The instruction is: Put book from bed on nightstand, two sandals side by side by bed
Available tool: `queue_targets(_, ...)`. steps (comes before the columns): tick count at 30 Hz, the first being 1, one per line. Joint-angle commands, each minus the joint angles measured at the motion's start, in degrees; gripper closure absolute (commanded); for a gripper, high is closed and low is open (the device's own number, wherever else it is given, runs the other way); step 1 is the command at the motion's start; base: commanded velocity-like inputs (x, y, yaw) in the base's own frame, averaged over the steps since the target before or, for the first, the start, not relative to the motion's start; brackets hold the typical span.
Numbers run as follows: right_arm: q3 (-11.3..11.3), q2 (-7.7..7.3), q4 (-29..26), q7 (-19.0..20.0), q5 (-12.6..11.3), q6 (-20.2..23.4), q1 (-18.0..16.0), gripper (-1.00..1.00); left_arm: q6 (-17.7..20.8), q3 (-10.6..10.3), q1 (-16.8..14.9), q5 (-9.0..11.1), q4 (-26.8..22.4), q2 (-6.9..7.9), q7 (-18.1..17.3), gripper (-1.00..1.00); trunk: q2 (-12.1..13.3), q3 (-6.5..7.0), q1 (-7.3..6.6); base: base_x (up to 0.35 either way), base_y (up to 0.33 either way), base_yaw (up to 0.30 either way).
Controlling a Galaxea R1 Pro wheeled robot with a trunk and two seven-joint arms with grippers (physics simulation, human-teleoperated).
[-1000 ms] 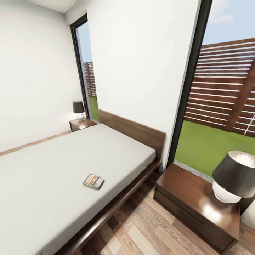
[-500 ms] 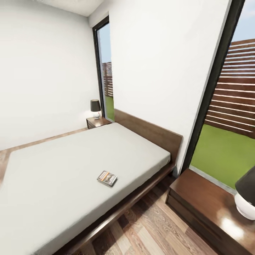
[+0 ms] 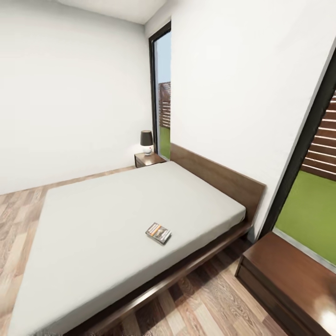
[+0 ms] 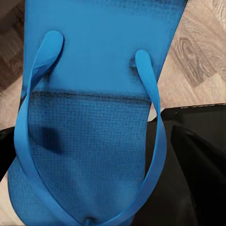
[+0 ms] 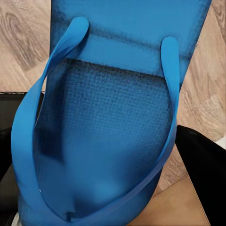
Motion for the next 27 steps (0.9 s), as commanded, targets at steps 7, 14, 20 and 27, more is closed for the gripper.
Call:
queue_targets(7, 0.53, 0.00, 0.02, -0.11, -0.60, -0.31, -0.06, 1.00, -0.18, 0.47, -0.03, -0.60, 0.09, -0.08, 0.12, 1.00, -0.12, -0.13, 0.03, 0.000, 0.000, 0.292)
queue_targets(14, 0.58, 0.09, 0.03, -0.12, -0.60, -0.31, -0.05, 1.00, -0.23, 0.47, -0.02, -0.60, 0.09, -0.31, 0.12, 1.00, -0.12, -0.13, 0.03, 0.000, 0.000, 0.292)
queue_targets(20, 0.59, 0.10, -0.02, -0.14, -0.60, -0.31, -0.06, 1.00, -0.26, 0.47, -0.03, -0.60, 0.09, -0.45, 0.12, 1.00, -0.12, -0.13, 0.03, 0.000, 0.000, 0.292)
queue_targets(27, 0.55, 0.04, -0.14, -0.13, -0.60, -0.31, -0.06, 1.00, -0.26, 0.47, -0.07, -0.60, 0.09, -0.46, 0.12, 1.00, -0.12, -0.13, 0.03, -0.012, -0.006, 0.292)
